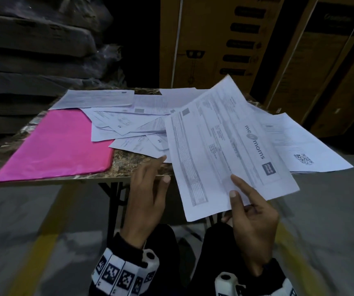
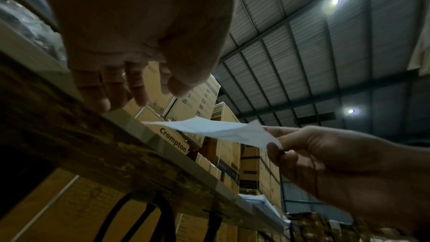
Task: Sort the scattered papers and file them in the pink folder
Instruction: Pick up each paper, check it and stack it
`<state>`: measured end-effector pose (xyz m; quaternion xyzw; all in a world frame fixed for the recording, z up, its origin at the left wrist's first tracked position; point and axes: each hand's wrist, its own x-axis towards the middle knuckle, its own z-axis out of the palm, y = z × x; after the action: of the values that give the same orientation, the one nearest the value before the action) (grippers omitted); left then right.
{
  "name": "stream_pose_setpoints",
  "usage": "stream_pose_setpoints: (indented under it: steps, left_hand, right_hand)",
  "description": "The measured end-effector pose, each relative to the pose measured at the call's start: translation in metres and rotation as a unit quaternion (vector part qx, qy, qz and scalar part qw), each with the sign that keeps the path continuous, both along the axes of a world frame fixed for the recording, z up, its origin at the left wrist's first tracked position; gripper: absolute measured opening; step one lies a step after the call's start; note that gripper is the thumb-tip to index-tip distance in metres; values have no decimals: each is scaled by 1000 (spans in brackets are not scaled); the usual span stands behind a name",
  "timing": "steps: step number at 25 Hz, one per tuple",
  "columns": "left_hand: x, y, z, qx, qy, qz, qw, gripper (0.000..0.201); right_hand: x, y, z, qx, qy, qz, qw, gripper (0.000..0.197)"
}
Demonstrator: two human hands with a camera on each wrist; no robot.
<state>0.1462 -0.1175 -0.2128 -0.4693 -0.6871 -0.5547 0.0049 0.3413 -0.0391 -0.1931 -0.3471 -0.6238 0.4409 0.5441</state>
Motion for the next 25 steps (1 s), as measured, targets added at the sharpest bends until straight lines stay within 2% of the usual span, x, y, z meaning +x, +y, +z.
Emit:
stream_pose_setpoints:
  steps: [3,5,8,10,14,17,21,23,25]
  left_hand:
    - [9,7,9,2,-55,-22,998,44]
    - [16,10,19,3,-105,-74,992,48]
    - [23,12,32,18,-181,-150,972,54]
    - [19,11,37,26,-205,-152,967,52]
    - [-7,4,47,68,-243,-96,963,54]
    - [-35,-11,62,88,-236,-50,966,52]
    - [-72,-33,78,157,-226,-15,961,51]
    - [-94,-38,73,153,-246,37,956,50]
    - [-111,-41,57,122,-280,91,948,48]
  right_hand:
    - [6,4,-2,-51,59,6,997,28]
    - [7,8,-7,-82,74,27,994,29]
    - [2,11,-13,-111,47,88,989,30]
    - [-8,12,-9,-136,34,134,981,30]
    - [-33,17,16,-157,10,211,965,33]
    - [-47,21,44,-134,-19,255,957,32]
    - [-73,27,72,-104,-10,275,956,25]
    - [-95,35,78,-96,-57,290,950,24]
    - [-114,46,76,-93,-140,307,937,23]
